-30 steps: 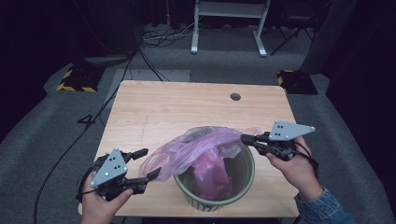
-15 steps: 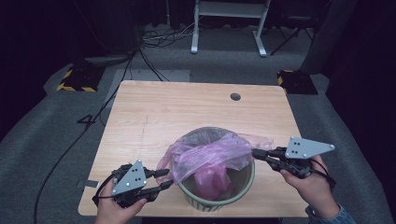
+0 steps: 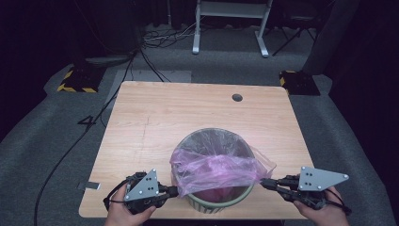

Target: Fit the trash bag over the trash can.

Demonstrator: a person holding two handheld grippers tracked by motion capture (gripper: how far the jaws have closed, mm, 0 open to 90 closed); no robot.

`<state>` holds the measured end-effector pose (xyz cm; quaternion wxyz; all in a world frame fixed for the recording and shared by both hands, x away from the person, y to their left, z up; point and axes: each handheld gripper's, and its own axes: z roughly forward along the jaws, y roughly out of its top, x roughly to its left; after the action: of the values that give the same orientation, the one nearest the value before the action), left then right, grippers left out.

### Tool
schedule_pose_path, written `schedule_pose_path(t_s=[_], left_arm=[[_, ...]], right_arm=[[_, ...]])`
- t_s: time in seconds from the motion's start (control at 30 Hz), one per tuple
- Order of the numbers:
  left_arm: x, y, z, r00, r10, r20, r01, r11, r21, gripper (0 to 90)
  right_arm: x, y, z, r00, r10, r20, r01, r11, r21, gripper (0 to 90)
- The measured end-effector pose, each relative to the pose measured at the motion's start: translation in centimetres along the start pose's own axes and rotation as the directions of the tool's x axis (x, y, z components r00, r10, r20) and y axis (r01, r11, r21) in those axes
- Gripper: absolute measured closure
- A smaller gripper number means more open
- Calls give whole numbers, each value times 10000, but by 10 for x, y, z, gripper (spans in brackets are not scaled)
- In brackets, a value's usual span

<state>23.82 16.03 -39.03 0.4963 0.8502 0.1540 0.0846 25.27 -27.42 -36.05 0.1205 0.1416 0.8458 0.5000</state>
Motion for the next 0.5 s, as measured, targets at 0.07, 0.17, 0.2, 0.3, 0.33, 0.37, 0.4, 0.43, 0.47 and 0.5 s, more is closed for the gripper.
schedule_pose_path(t_s=[0.07,0.17,0.2,0.3,0.33,0.37,0.4,0.43,0.47,0.5], left_arm=[[-1,-1,1,9999,13,108,-12,10000,-64,900],[-2,-1,4,9995,74,292,-72,10000,-40,900],[-3,-1,5,9995,66,321,-65,10000,-26,900],[-3,-1,8,9991,84,409,-88,9999,100,900],[-3,-2,9,9990,60,433,-65,9999,121,900],[-3,-3,9,9989,22,475,-28,9999,112,900],[-2,-4,10,9988,5,495,-12,9999,143,900],[-2,-6,11,9987,-67,504,58,9998,182,900],[-1,-7,12,9990,-87,435,75,9996,281,900],[0,-9,14,9998,-36,212,23,9983,582,900]], right_arm=[[3,-7,3,9997,57,-221,-54,9998,169,900],[6,-20,13,9981,234,-568,-193,9972,724,900],[7,-24,16,9972,313,-676,-255,9961,847,900],[6,-31,25,9950,496,-867,-405,9939,1030,900],[7,-33,28,9940,532,-958,-426,9931,1092,900],[8,-34,30,9933,565,-1008,-448,9924,1150,900],[9,-36,32,9926,596,-1062,-462,9911,1249,900],[9,-38,35,9920,618,-1097,-464,9894,1376,900],[10,-41,38,9915,668,-1114,-491,9867,1548,900],[10,-43,40,9920,662,-1075,-475,9846,1683,900]])
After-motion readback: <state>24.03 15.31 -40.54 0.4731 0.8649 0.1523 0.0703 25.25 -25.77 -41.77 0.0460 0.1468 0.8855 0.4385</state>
